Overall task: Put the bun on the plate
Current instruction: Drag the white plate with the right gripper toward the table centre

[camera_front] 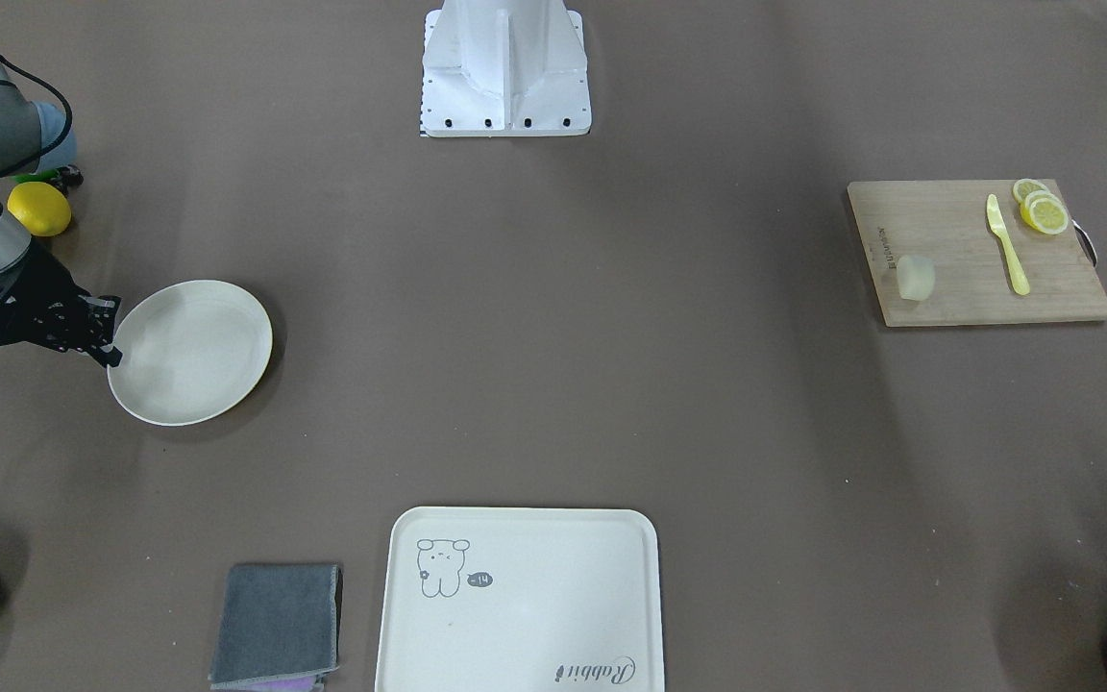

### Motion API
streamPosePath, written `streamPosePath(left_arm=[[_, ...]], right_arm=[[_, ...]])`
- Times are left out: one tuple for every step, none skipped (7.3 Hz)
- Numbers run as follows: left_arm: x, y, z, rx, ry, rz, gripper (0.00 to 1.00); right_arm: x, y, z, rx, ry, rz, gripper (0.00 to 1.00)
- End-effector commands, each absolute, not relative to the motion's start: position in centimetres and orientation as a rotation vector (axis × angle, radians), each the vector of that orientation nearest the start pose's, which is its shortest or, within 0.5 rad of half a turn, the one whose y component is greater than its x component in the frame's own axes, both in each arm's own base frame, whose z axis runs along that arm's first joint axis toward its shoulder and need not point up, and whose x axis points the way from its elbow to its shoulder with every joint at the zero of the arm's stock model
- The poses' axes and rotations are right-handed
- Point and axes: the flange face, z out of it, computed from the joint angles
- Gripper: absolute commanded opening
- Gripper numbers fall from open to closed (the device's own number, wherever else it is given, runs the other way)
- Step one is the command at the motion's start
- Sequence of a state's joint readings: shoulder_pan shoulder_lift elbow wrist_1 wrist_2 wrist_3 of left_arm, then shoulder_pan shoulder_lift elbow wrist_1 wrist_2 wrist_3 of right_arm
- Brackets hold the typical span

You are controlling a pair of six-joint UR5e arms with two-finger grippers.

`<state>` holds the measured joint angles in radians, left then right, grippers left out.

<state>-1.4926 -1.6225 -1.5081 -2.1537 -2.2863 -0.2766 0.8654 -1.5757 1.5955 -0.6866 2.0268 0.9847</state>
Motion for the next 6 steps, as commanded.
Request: streamPosePath(left_arm=[[-2.6,-54.3,60.0,0.414,0.78,0.019,0.98],[-2.5,-54.4,60.0,0.414,0.78,0.019,0.98],[-2.5,-54.4,60.0,0.415,0.78,0.02,0.98],[-2.5,-54.4,60.0,0.415,0.781,0.021,0.98],[-2.5,-54.4,60.1,0.412,0.78,0.019,0.98],[-2.5,-54.5,60.0,0.413,0.781,0.021,0.98]], right_arm=[[-27.3,-45.2,50.7,0.238,-1.045,0.109,0.0],[-27.7,-45.5,47.5,0.226,-1.104,0.152,0.0],[-29.3,-46.9,44.0,0.23,-1.154,0.193,0.0],[-32.8,-46.6,41.1,0.238,-1.189,0.176,0.0],[-37.6,-45.2,38.2,0.301,-1.207,0.146,0.0],[-41.6,-43.8,35.8,0.339,-1.195,0.138,0.0]])
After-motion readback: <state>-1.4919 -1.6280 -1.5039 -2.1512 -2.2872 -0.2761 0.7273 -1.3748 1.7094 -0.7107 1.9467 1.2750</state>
